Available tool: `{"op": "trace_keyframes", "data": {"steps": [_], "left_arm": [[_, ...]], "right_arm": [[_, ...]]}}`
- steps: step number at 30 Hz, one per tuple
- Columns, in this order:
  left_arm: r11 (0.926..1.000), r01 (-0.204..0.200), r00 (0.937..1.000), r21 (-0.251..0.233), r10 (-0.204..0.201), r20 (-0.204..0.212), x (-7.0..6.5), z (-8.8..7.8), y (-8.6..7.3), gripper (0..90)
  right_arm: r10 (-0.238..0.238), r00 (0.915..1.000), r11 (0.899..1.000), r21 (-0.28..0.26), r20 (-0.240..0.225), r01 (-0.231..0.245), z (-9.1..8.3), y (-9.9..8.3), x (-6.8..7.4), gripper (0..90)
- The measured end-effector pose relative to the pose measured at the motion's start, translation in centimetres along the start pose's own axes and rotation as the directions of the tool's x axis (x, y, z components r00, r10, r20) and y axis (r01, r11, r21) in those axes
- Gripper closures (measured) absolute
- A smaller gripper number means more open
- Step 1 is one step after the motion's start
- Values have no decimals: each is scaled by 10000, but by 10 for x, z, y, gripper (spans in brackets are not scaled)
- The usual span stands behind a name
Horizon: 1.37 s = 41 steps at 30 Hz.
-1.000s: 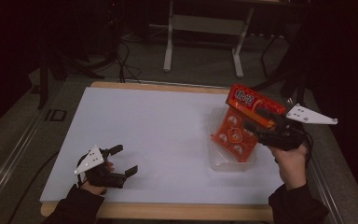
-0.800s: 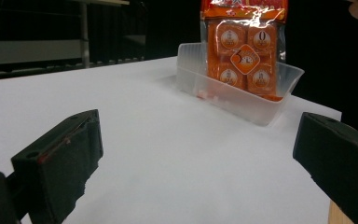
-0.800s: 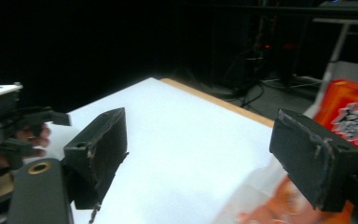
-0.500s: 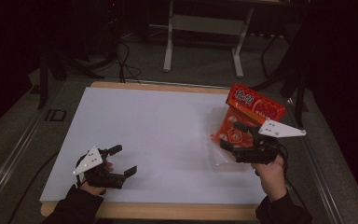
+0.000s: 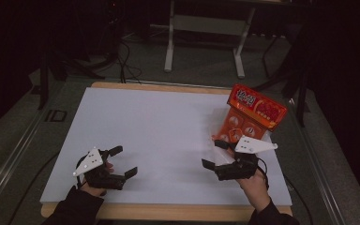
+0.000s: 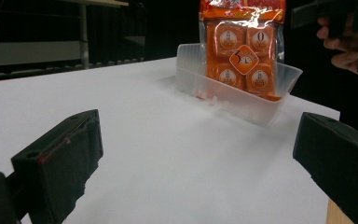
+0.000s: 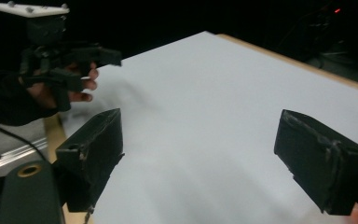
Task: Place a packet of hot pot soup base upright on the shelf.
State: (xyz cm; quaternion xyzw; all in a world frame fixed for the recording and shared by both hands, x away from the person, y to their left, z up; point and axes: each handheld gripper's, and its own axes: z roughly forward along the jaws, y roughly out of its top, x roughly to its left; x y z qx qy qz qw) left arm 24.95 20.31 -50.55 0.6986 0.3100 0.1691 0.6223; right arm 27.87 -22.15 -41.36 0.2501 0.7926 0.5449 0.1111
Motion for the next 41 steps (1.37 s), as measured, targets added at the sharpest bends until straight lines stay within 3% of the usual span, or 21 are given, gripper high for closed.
{"op": "trace_keyframes", "data": {"steps": [12, 19, 24, 32, 41], "left_arm": [[10000, -61, 10000, -40, 61, 33, -1, -1, 0, 22], [10000, -60, 10000, -73, 60, 44, -1, -1, 0, 22], [9999, -55, 10000, -94, 55, 31, -1, -1, 0, 22], [9999, -66, 10000, -128, 67, 50, -1, -1, 0, 22], [9999, -37, 10000, -141, 38, 84, -1, 1, -1, 22]], "right_arm": [[-9, 9999, 9999, 139, -124, 11, 7, -20, 12, 154], [154, 9999, 9993, 345, 50, -155, 10, -34, 15, 154], [-42, 9997, 9989, 464, 249, 30, 11, -43, 18, 154], [-142, 9998, 9972, 732, 158, 130, 15, -49, 18, 154], [-46, 9999, 9981, 609, 132, 38, 14, -49, 15, 154]]}}
